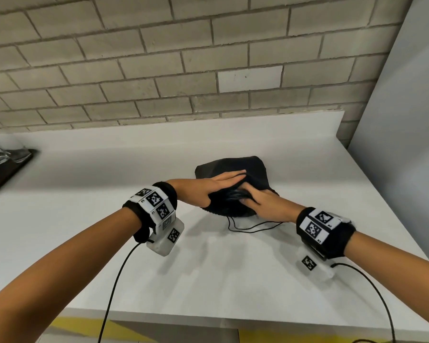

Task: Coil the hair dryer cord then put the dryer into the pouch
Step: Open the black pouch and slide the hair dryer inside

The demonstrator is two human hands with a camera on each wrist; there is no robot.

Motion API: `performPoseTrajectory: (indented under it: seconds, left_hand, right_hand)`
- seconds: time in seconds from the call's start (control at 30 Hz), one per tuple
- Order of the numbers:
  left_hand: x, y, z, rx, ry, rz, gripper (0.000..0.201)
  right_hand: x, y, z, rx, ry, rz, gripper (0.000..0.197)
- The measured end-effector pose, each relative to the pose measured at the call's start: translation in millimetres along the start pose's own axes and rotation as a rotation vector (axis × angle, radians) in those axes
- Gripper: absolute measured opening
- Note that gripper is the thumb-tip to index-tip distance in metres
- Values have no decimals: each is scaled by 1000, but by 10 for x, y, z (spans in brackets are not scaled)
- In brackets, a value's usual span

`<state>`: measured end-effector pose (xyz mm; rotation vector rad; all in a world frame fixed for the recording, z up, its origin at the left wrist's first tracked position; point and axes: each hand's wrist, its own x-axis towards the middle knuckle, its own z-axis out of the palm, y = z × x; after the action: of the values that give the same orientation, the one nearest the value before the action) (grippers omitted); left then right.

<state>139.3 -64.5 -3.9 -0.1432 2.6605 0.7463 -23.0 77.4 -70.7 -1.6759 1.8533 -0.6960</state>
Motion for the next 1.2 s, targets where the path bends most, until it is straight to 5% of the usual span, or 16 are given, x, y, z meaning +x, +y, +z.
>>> performPoseTrajectory:
  seconds: [0.17,0.3,0.47,0.57,0.7,0.93,1.2]
  left_hand:
    - [60,37,-5,30,16,28,92]
    - [38,62,-104,46,59,27,98]
    - [49,83,-85,77,33,-8,104]
    - [7,19,-53,71,30,-38,105]
    - [-58,-56,14,91,9,-39,104]
    - [-93,-89,36,76,22,-41,105]
    - [-83,-76,42,83,24,-37,103]
  right_hand:
    - [77,-22,-43,-409,24,-29,43]
    - [92,-105,-14,-507,39,-46,42]
    - [184,-152,61,-260,17,152,65]
    - [178,-92,30,-194,-19,163,53]
    - [76,-20,65,-159,21,138,27]
    - [-68,9,149,-607,107,-24,33]
    - [-111,133,103,-284,64,-62,26]
